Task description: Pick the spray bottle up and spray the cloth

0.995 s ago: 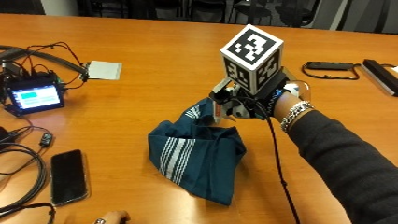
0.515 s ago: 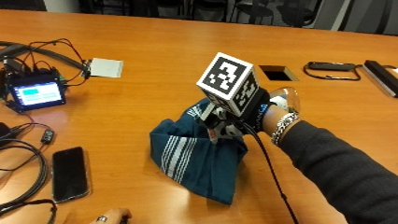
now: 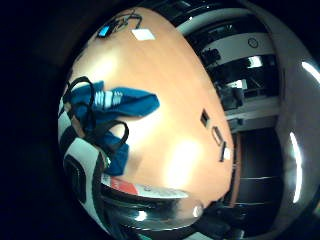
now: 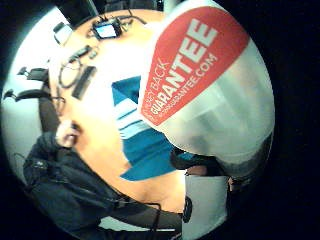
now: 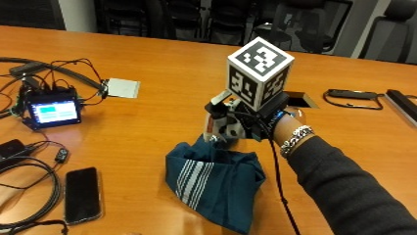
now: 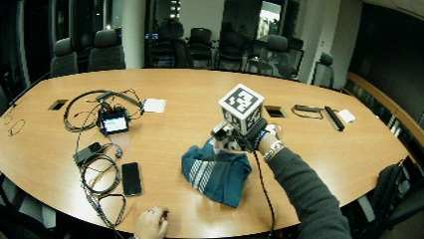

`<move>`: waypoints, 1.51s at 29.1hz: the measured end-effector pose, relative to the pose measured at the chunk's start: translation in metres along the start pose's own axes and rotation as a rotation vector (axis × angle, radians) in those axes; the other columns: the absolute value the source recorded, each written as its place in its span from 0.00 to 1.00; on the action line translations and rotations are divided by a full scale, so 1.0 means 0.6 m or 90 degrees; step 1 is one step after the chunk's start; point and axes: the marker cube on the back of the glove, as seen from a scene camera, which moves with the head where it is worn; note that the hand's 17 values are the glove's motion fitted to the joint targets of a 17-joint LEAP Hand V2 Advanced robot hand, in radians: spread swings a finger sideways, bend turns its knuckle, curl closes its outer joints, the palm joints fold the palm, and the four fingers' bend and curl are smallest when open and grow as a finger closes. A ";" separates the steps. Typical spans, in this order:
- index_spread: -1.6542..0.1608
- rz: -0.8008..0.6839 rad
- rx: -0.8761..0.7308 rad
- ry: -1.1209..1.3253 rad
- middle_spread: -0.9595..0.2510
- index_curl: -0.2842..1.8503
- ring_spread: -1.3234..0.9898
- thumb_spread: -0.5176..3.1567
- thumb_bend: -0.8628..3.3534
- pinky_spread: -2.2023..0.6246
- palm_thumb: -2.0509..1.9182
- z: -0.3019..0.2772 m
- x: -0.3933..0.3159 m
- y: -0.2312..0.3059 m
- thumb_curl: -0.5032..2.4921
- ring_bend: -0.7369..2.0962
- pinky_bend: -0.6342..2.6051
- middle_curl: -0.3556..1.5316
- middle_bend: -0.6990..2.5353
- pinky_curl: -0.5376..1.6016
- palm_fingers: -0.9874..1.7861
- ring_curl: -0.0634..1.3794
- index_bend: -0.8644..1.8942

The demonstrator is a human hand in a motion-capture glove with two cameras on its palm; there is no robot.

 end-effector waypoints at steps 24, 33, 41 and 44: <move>0.76 0.240 0.475 -0.700 0.62 0.41 0.48 0.30 0.20 0.66 0.73 -0.086 -0.097 -0.074 0.42 0.52 0.36 0.47 0.39 0.44 0.85 0.36 0.38; 0.76 0.310 0.532 -0.807 0.62 0.40 0.49 0.31 0.20 0.66 0.73 -0.010 -0.118 -0.111 0.42 0.52 0.36 0.47 0.39 0.44 0.85 0.36 0.38; 0.76 0.377 0.496 -0.760 0.64 0.40 0.49 0.32 0.20 0.66 0.73 0.085 -0.106 -0.108 0.41 0.52 0.37 0.47 0.39 0.45 0.84 0.36 0.37; 0.76 0.411 0.496 -0.756 0.64 0.39 0.49 0.32 0.20 0.66 0.73 0.094 -0.100 -0.097 0.41 0.52 0.37 0.47 0.39 0.45 0.84 0.36 0.37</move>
